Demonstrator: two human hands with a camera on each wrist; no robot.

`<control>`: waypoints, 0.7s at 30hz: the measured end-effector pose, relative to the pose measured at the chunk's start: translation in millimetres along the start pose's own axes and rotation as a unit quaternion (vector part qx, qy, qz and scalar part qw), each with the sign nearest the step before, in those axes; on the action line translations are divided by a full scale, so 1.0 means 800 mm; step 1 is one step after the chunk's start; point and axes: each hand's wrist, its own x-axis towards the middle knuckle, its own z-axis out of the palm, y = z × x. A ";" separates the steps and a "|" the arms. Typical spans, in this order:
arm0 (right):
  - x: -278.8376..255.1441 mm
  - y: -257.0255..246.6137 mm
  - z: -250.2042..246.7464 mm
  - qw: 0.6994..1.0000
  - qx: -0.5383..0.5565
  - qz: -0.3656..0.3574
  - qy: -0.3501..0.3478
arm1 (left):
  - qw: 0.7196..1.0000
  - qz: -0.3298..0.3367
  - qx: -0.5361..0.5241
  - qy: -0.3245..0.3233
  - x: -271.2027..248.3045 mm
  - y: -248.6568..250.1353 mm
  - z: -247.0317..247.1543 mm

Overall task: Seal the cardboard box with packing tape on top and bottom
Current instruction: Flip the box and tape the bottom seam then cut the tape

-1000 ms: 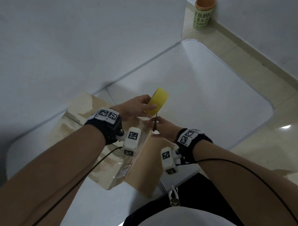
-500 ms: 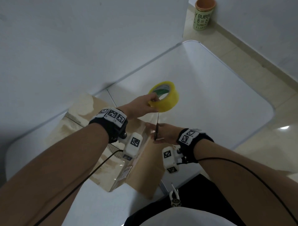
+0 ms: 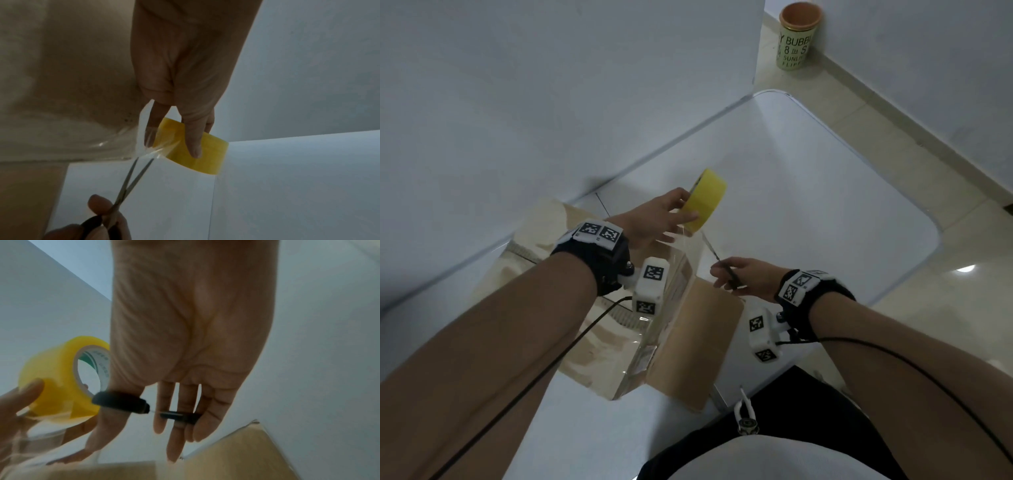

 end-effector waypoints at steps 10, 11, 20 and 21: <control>-0.022 -0.011 -0.034 0.993 -0.095 -0.016 -0.072 | 1.000 -0.025 0.014 -0.003 0.007 0.007 0.009; -0.022 -0.012 -0.035 0.991 -0.111 -0.022 -0.065 | 1.000 -0.025 0.005 0.001 0.009 0.005 0.008; -0.012 -0.028 -0.028 0.981 -0.176 -0.048 -0.071 | 0.999 -0.020 -0.036 0.009 0.014 -0.003 0.006; -0.011 -0.032 -0.026 0.980 -0.178 -0.053 -0.074 | 0.999 -0.020 -0.040 0.009 0.014 -0.004 0.005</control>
